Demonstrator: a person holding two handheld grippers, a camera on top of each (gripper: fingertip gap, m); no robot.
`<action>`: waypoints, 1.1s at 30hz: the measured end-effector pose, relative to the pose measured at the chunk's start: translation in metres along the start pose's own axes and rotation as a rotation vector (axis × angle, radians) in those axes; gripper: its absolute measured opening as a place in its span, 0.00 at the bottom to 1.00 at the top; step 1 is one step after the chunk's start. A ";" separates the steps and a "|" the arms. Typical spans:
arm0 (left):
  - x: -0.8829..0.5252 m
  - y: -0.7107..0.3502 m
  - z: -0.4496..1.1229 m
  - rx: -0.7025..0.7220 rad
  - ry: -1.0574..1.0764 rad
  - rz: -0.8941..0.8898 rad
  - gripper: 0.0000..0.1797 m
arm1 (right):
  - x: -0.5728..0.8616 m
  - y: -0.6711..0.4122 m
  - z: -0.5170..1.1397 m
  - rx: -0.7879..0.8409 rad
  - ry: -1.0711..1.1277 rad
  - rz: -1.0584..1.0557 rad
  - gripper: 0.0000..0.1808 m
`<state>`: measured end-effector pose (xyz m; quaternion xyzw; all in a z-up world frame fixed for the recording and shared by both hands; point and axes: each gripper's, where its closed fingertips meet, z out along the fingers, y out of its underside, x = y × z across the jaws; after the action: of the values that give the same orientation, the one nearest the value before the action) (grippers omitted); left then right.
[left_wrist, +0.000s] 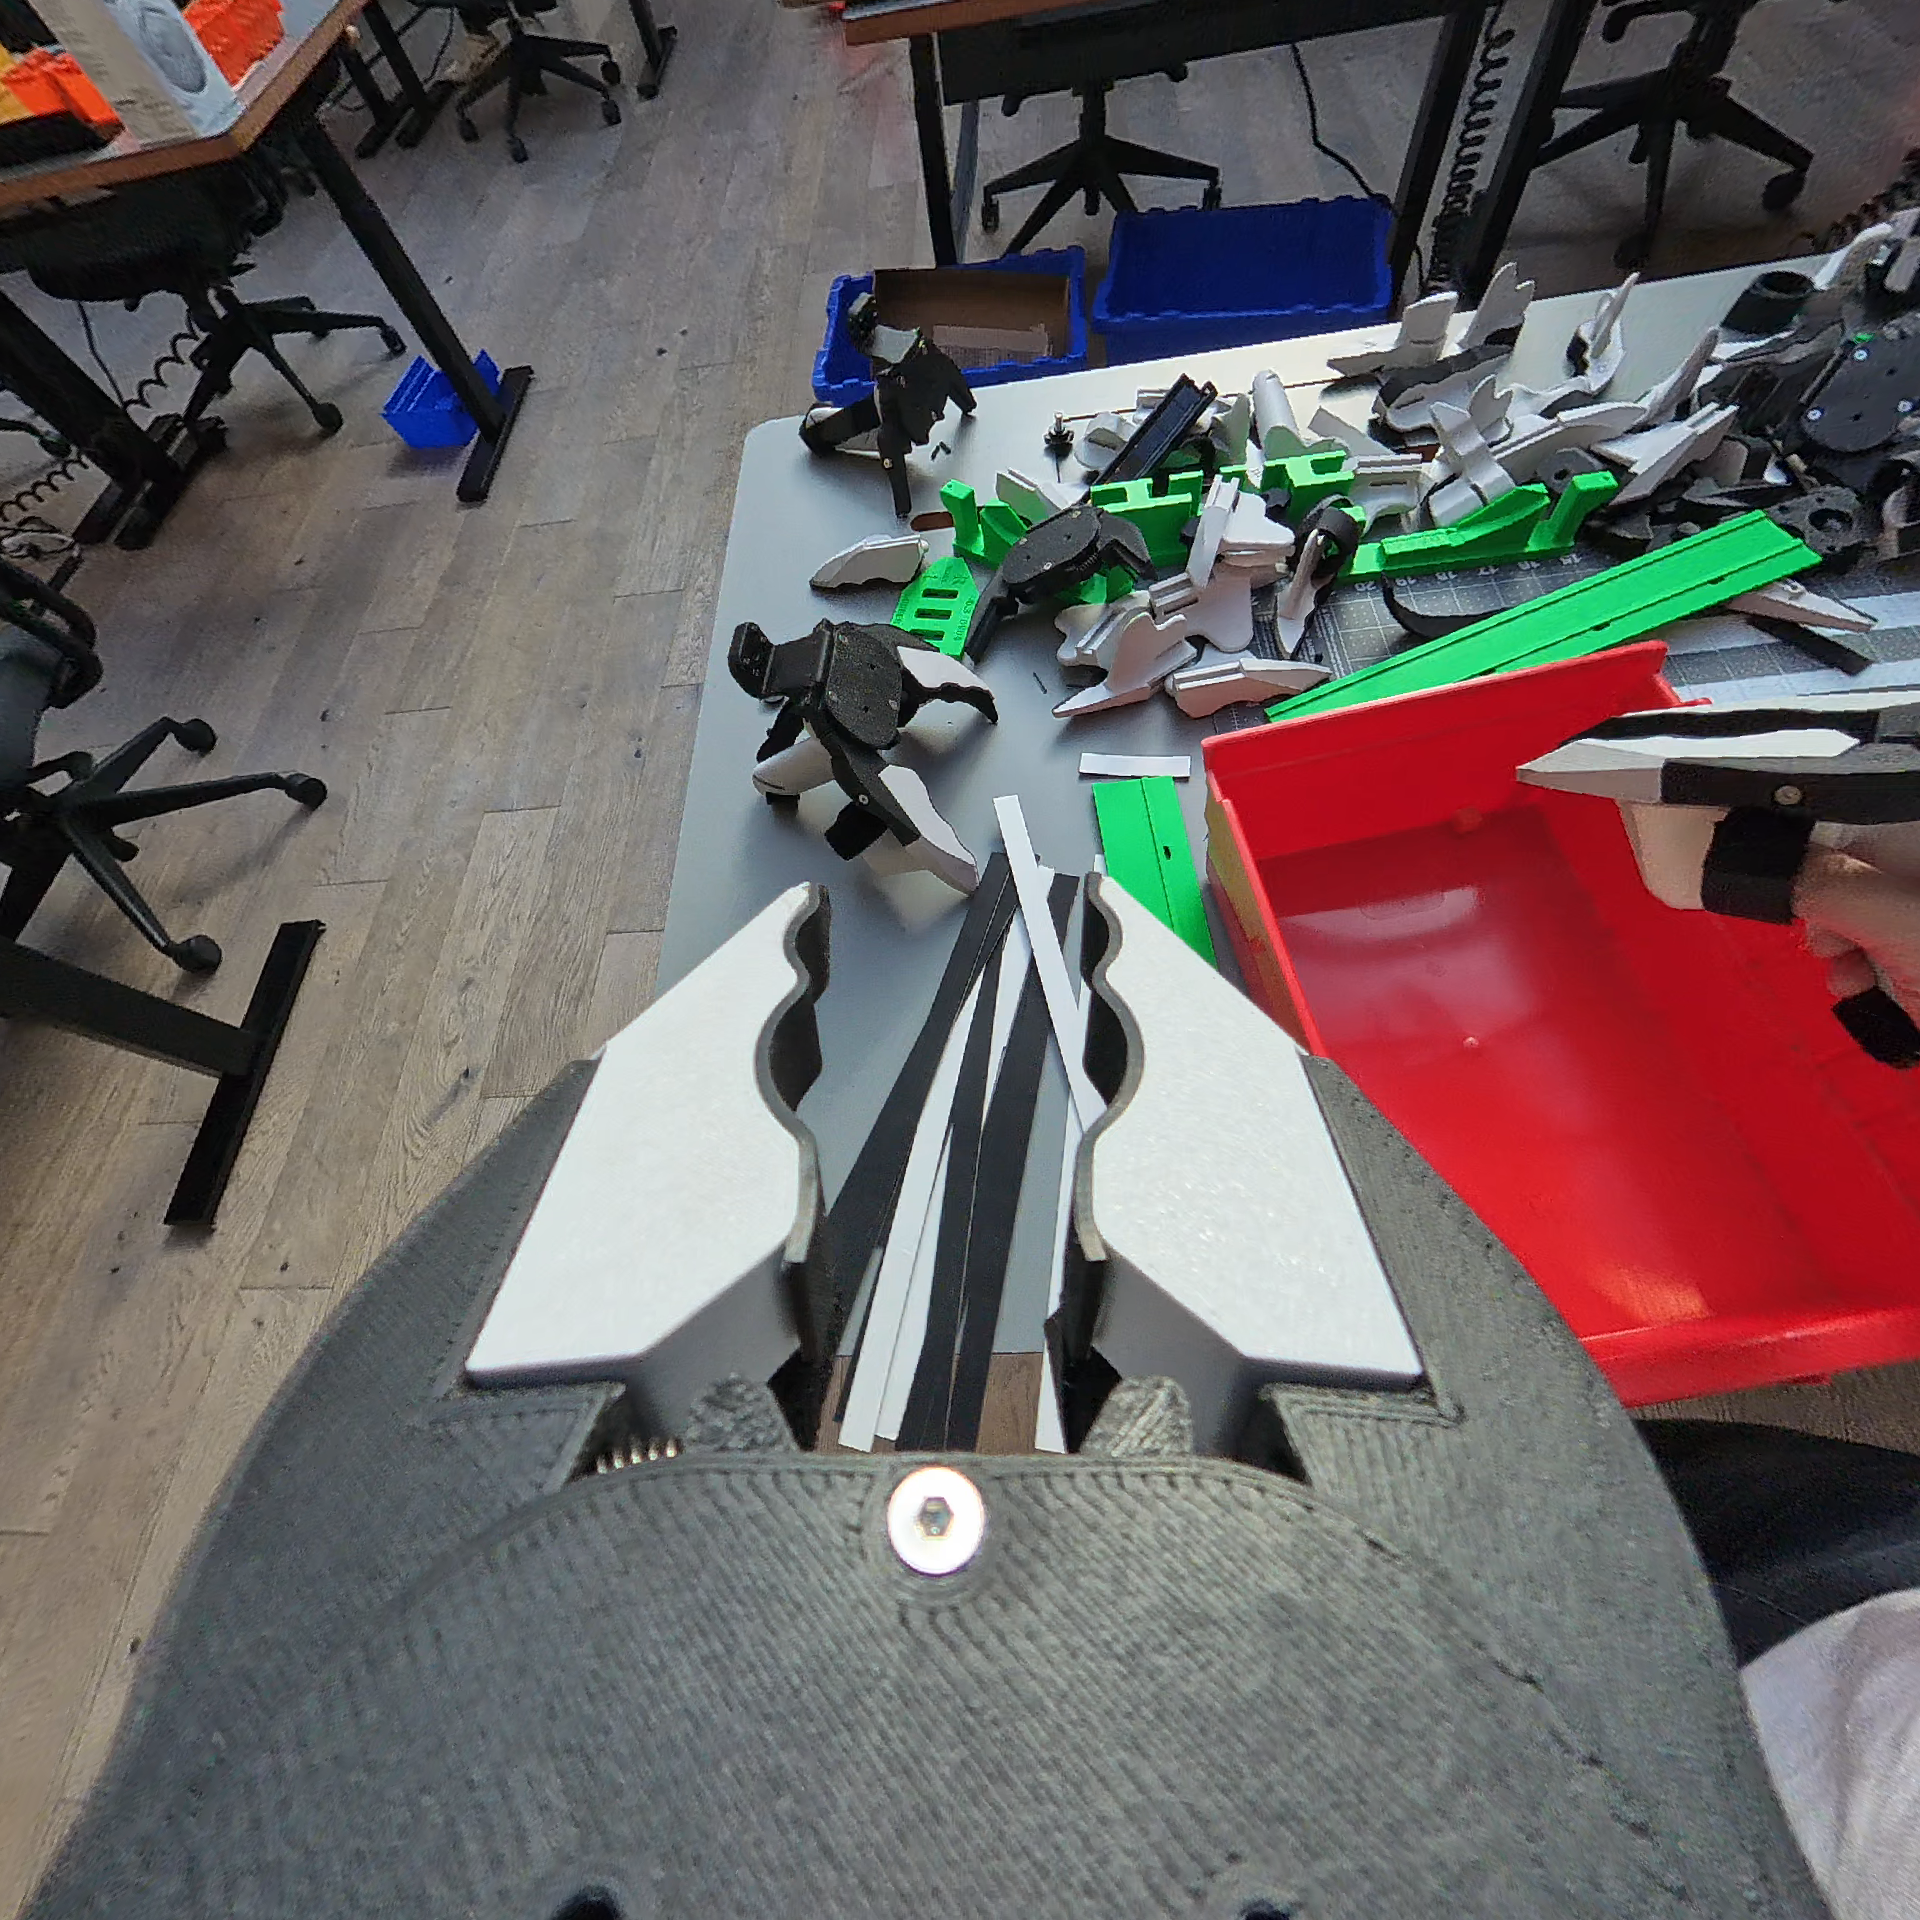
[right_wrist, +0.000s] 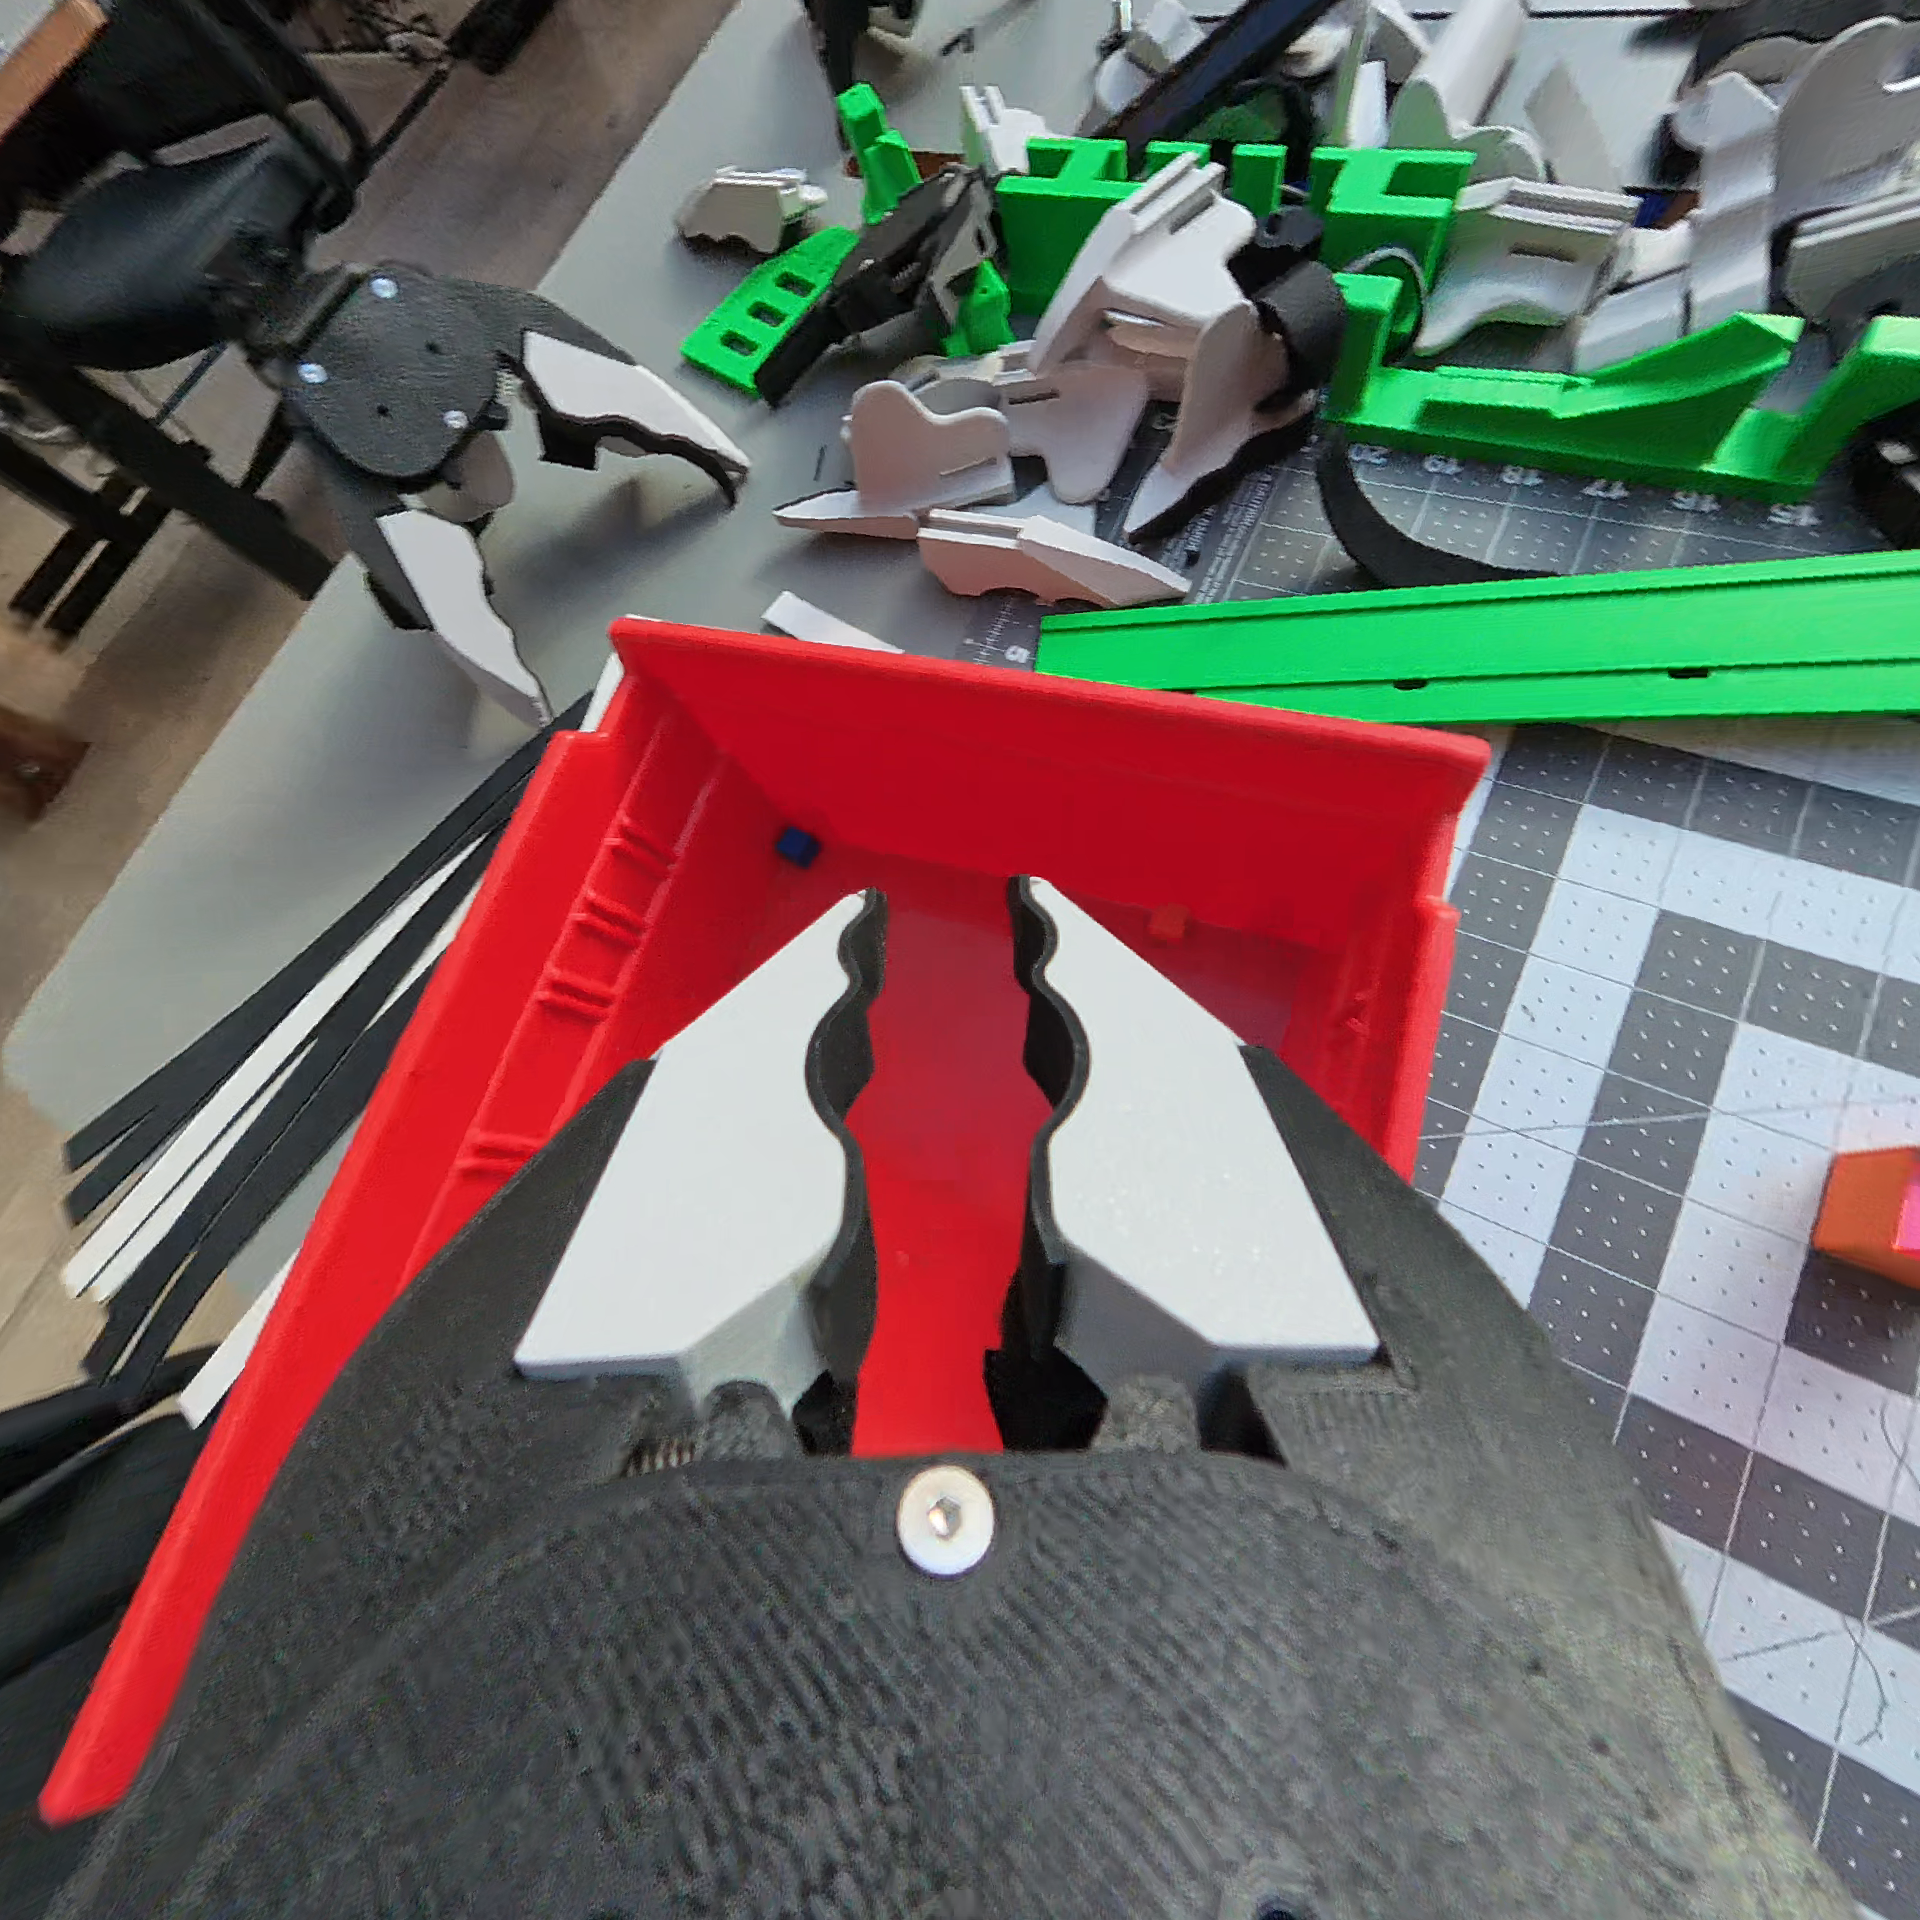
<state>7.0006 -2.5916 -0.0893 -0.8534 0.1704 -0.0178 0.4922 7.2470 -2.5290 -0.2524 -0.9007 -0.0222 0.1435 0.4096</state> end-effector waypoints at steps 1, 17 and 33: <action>-0.012 -0.001 -0.001 0.005 0.034 0.019 0.27 | 0.010 0.007 0.007 0.009 0.087 0.020 0.15; -0.132 -0.022 0.010 -0.027 0.276 0.163 0.28 | 0.075 0.056 0.079 -0.045 0.584 0.150 0.13; 0.038 -0.036 0.039 0.007 0.485 0.115 0.24 | 0.022 -0.047 -0.070 0.131 0.126 -0.226 0.05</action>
<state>7.0542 -2.5542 -0.0846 -0.8114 0.3316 -0.1947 0.4402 7.2911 -2.5458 -0.1787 -0.8708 -0.0885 0.0409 0.4818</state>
